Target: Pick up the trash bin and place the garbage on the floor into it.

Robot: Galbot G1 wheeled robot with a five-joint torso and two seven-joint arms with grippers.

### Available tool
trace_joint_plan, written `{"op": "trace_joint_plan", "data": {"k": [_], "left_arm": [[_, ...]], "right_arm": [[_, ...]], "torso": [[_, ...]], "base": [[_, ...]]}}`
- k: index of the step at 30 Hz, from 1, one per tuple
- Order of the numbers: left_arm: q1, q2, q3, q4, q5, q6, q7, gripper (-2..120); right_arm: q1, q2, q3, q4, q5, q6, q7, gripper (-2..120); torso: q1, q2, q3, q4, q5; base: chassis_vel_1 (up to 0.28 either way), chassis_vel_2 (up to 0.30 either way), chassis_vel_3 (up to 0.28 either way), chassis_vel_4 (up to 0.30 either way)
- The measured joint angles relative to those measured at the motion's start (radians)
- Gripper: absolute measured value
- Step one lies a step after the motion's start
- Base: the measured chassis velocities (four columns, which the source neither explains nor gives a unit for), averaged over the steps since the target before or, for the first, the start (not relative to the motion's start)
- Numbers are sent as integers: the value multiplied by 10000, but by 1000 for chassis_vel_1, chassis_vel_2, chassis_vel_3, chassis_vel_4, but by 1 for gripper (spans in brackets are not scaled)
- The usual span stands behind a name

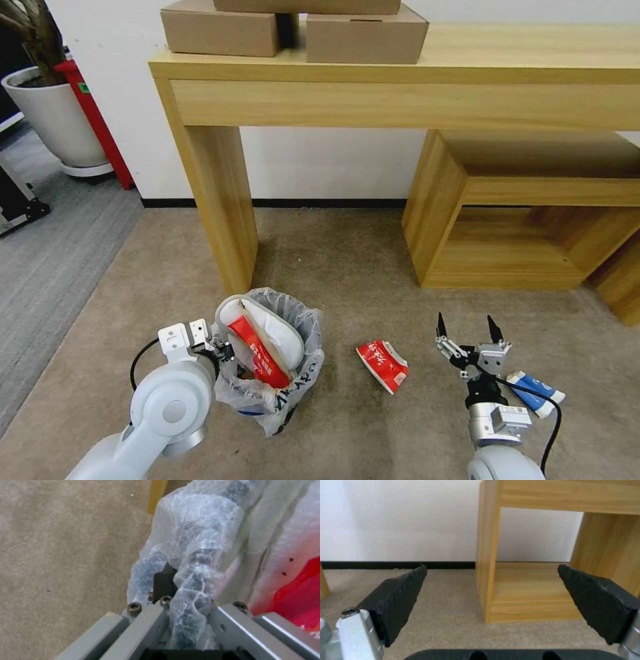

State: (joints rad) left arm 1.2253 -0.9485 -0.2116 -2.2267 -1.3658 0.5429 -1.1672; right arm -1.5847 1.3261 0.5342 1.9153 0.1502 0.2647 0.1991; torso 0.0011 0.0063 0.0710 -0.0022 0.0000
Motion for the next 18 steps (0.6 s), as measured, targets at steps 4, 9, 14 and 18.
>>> {"op": "trace_joint_plan", "data": {"k": [4, 9, 14, 18], "left_arm": [[130, 4, -45, -74, 70, 31, 23, 0], [277, 35, -120, -139, 131, 44, 71, 0], [334, -2, -111, -175, 177, 37, 90, 0], [448, -19, -138, -220, 240, 42, 117, 0]], "right_arm": [[63, -6, -66, -11, 13, -34, 22, 100], [96, -16, -110, -23, 20, -56, 50, 100], [92, -73, -99, 19, -7, -73, 124, 100], [112, -193, -120, -32, -22, -92, 149, 100]], "torso": [[0, 1, 0, 0, -1], [0, 0, 0, -1, 0], [2, 0, 0, -5, 0], [2, 1, 0, -5, -1]], "base": [[-65, -68, -60, -60], [-86, -87, -85, -92], [-87, -101, -87, -104], [-10, -16, -19, -21]]}}
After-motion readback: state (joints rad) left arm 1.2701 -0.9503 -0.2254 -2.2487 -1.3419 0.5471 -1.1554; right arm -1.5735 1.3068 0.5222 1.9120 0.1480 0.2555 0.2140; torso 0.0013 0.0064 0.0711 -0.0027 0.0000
